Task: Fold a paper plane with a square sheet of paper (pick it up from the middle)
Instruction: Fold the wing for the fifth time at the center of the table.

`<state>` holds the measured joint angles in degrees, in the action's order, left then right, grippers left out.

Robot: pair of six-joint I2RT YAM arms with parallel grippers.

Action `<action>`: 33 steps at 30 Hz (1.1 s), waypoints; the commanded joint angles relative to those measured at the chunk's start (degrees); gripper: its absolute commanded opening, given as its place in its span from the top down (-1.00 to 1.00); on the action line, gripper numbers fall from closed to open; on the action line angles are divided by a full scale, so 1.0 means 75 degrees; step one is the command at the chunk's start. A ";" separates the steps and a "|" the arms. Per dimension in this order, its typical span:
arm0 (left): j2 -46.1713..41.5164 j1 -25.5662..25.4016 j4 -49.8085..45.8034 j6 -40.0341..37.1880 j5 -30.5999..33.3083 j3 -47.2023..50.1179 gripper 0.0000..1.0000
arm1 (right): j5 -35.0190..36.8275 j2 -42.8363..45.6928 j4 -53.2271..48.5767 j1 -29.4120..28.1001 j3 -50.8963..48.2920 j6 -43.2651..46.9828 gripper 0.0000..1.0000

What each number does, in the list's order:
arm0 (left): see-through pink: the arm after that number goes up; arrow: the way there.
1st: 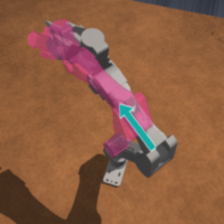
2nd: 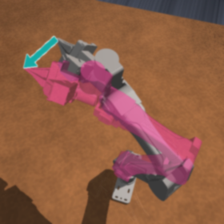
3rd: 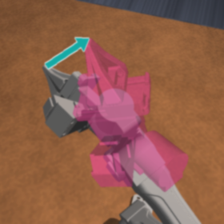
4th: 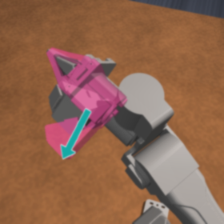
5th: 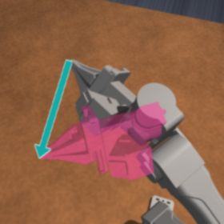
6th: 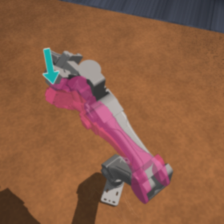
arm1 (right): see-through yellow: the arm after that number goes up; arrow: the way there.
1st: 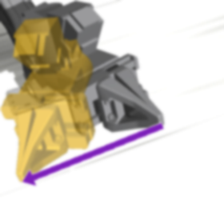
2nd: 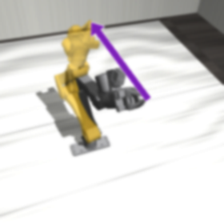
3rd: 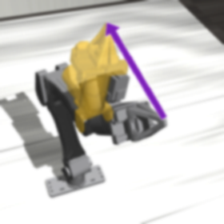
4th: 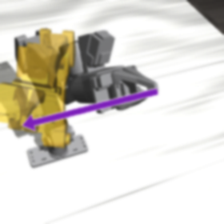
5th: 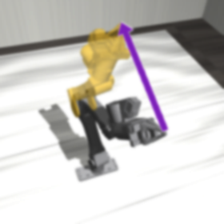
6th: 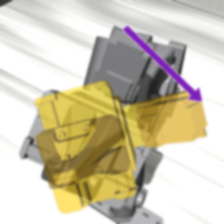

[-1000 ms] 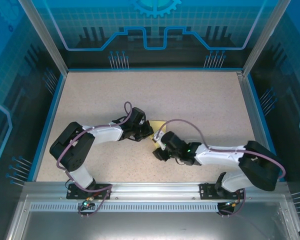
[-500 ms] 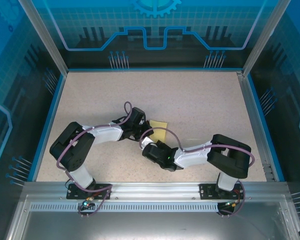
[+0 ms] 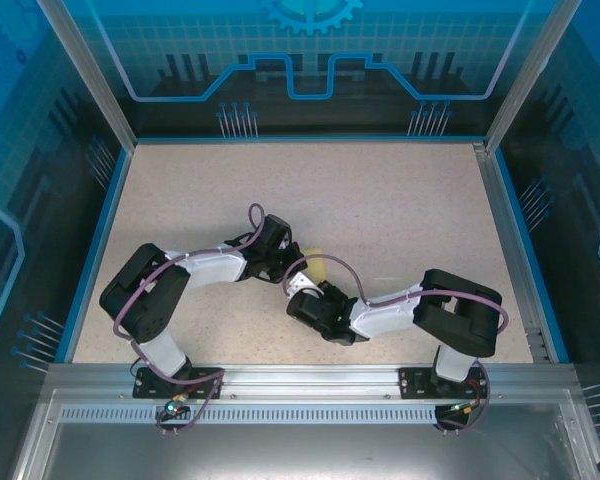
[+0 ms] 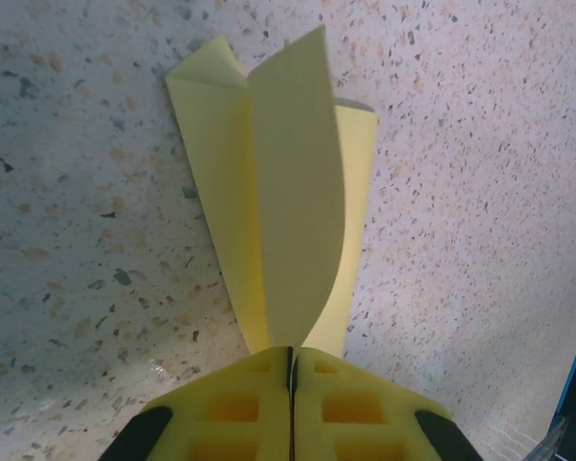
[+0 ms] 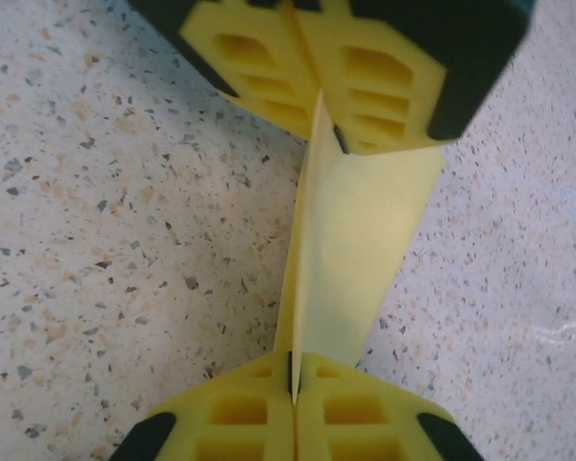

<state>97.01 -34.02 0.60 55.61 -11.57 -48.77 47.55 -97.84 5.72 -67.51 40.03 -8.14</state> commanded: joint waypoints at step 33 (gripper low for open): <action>-0.1630 0.0218 -0.1710 0.0257 0.1663 0.0140 -0.26 | -0.5567 0.0751 0.3007 0.2707 -0.1709 -0.1405 1.00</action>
<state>84.90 -32.77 -11.75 57.08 0.84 -48.58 10.94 -93.17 27.42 -49.15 28.38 -14.50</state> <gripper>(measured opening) 0.632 0.042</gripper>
